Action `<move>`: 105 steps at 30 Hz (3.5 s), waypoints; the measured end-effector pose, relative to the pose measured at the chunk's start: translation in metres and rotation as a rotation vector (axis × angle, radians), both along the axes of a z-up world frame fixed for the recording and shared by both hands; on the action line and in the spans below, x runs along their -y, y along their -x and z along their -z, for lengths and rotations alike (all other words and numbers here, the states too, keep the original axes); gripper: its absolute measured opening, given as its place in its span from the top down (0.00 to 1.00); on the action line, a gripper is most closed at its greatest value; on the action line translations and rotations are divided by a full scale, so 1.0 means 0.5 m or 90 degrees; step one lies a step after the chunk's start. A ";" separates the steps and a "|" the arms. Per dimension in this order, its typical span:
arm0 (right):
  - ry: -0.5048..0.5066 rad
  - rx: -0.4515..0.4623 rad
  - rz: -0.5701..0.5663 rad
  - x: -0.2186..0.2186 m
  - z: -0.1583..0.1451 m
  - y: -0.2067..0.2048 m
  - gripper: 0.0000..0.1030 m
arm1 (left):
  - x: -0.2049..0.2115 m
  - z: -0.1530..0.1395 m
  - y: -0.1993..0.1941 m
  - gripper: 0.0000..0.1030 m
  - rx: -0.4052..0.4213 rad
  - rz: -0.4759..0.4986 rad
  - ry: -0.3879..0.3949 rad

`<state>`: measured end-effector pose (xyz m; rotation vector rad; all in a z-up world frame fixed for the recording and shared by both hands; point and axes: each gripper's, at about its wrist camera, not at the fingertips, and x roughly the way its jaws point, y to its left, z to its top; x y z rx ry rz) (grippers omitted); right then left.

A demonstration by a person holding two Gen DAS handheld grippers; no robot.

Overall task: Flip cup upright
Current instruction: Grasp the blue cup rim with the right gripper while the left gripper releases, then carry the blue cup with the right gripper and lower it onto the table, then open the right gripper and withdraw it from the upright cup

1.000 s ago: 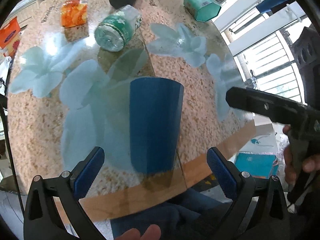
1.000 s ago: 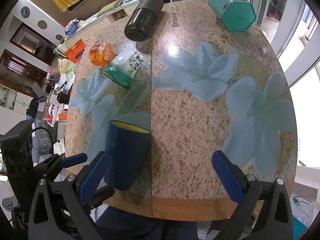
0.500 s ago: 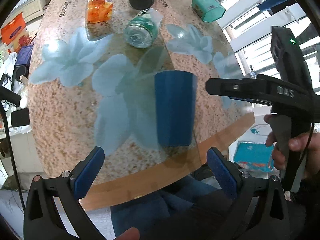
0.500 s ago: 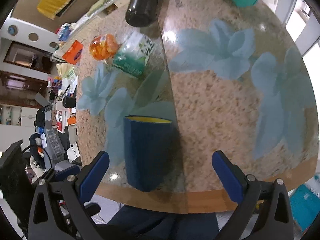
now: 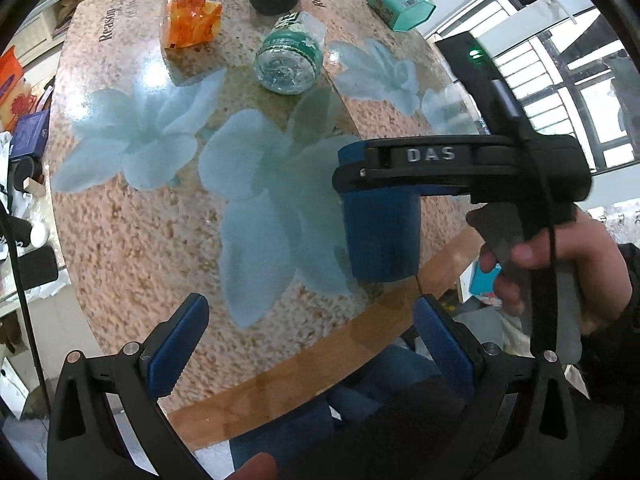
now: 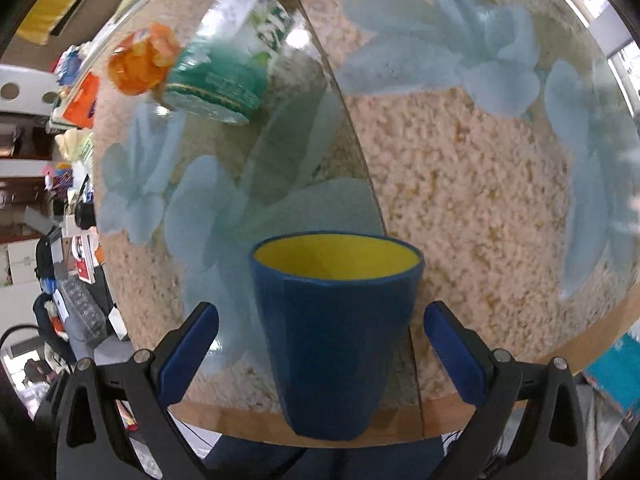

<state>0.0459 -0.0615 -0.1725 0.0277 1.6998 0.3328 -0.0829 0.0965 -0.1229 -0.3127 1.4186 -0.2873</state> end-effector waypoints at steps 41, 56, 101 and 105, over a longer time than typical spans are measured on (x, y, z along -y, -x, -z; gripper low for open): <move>-0.076 0.534 -0.115 0.061 -0.177 -0.098 0.33 | 0.021 -0.058 -0.172 0.00 0.093 -0.098 -0.028; -0.138 0.575 -0.198 0.138 -0.044 -0.076 0.33 | 0.111 0.047 -0.185 0.00 0.048 -0.127 -0.047; -0.155 0.572 -0.174 0.202 -0.287 -0.041 0.00 | 0.078 -0.119 -0.197 0.00 0.161 -0.158 -0.081; -0.103 0.514 -0.137 0.215 -0.306 -0.050 0.00 | 0.094 -0.148 -0.204 0.00 0.179 -0.144 -0.094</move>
